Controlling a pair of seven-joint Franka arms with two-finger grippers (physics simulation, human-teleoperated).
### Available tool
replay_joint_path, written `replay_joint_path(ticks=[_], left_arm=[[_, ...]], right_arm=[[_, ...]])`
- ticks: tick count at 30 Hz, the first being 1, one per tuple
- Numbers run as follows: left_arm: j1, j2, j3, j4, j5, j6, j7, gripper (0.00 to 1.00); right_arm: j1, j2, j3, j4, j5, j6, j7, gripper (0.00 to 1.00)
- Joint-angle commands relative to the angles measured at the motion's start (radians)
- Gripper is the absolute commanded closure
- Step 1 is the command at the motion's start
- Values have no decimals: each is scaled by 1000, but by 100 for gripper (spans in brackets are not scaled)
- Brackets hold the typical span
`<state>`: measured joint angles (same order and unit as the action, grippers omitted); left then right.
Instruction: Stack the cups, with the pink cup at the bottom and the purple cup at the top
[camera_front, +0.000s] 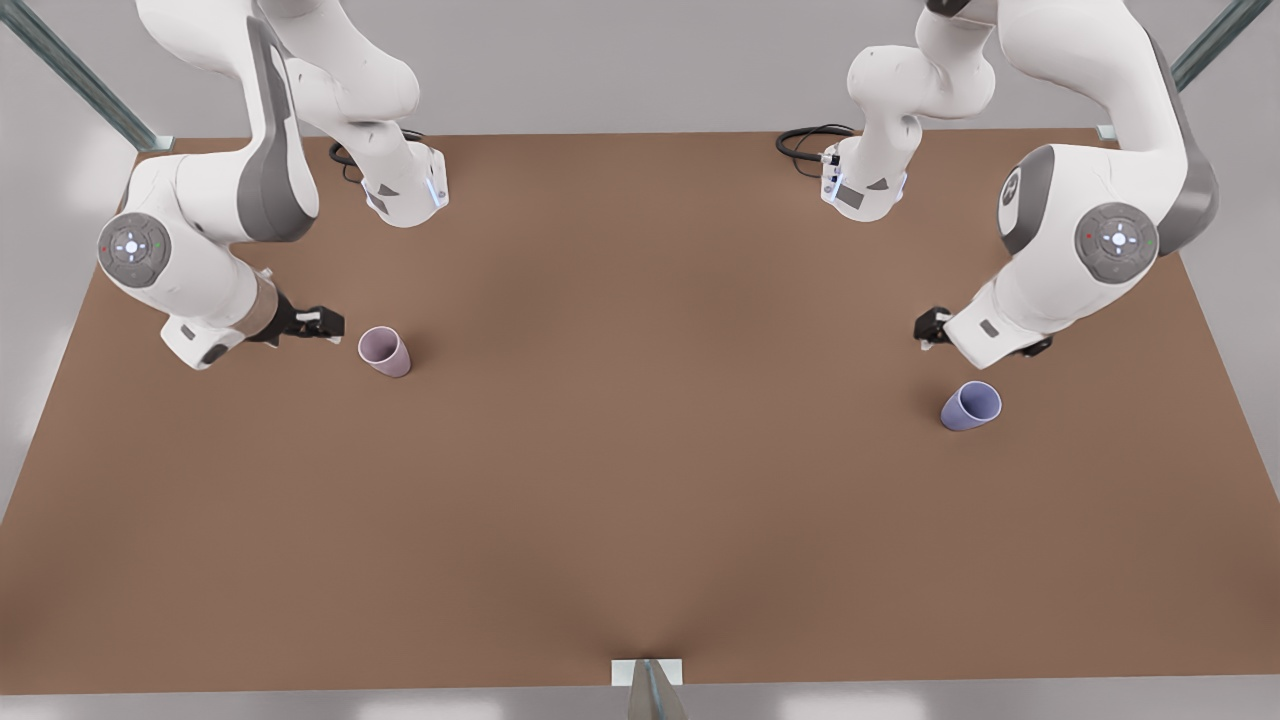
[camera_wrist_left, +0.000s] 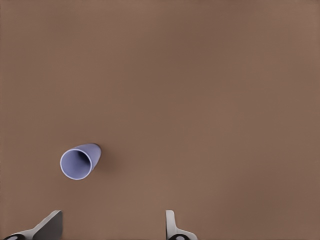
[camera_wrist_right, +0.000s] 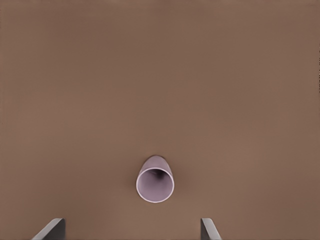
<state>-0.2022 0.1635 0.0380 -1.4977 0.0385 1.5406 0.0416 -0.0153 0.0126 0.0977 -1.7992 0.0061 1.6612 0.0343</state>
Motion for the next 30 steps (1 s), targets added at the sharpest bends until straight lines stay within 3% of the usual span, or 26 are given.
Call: replay_joint_path(ticks=[1, 10, 16, 19, 24, 30], left_arm=[[0, 1, 3, 1, 7, 65, -3, 0], [20, 28, 10, -13, 7, -30, -2, 0], [20, 37, 11, -13, 9, -31, -2, 0], [20, 42, 11, -13, 9, -33, 0, 0], [21, 42, 13, -21, 9, -39, 8, 0], [21, 45, 13, -26, 9, -40, 9, 0]], right_arm=[[-8, 4, 2, 4, 0, 109, 22, 0], [6, 40, 5, -20, -6, 137, 29, 0], [3, -85, 8, -348, 2, 244, 30, 0], [-6, -76, 5, -410, 3, 299, 30, 0], [-75, 33, 4, -408, 0, 350, 24, 0], [-74, 43, 4, -454, 0, 335, 13, 0]])
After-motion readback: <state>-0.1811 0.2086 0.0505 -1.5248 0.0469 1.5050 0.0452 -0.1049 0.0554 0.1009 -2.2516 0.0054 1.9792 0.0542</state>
